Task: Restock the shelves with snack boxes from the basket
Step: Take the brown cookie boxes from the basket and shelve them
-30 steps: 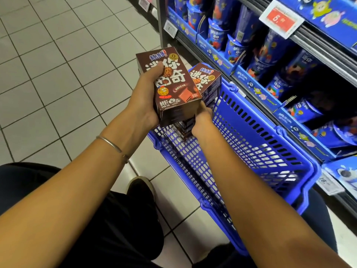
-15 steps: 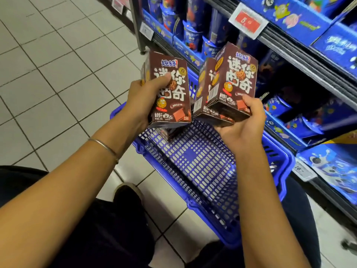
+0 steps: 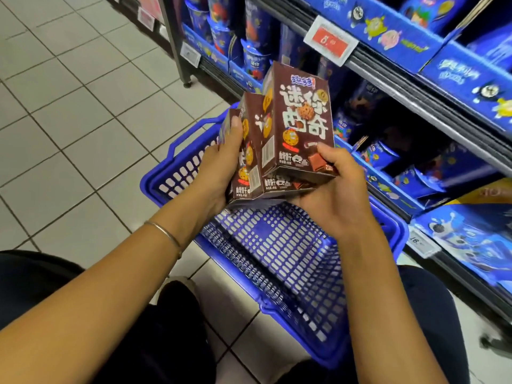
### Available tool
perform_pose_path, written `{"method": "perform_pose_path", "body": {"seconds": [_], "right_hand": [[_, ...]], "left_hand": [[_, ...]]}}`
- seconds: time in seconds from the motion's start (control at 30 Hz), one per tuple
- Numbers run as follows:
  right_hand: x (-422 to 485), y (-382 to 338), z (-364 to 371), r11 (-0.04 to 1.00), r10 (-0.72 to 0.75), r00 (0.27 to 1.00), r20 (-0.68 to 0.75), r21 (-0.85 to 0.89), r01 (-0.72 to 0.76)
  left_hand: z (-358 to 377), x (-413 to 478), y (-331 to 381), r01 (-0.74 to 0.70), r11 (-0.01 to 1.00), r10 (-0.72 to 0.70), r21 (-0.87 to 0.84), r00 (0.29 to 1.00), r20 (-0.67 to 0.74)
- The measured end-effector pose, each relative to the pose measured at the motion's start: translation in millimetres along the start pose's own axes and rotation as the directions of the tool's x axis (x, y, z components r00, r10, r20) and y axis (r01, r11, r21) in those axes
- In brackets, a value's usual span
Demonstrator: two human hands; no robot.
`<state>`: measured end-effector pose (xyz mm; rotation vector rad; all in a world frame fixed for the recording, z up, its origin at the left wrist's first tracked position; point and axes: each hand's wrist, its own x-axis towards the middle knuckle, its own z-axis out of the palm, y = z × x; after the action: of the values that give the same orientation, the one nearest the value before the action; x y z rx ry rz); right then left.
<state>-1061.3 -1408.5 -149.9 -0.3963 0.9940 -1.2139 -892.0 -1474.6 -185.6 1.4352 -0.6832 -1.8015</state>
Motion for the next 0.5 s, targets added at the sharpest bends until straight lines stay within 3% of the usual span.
{"method": "perform_pose_path", "body": {"seconds": [0.3,0.5], "right_hand": [[11.5,14.6,-3.5,1.000,0.016,0.999,-0.040,0.022,-0.015],[18.8,15.3,-15.4,0.994,-0.003,1.000,-0.006,0.108,0.004]], "left_hand": [[7.6,14.2,-18.8,-0.033,0.999,0.036,0.043,0.996,-0.084],[17.1,16.1,-15.2,-0.015,1.000,0.014,0.024,1.000,0.004]]}}
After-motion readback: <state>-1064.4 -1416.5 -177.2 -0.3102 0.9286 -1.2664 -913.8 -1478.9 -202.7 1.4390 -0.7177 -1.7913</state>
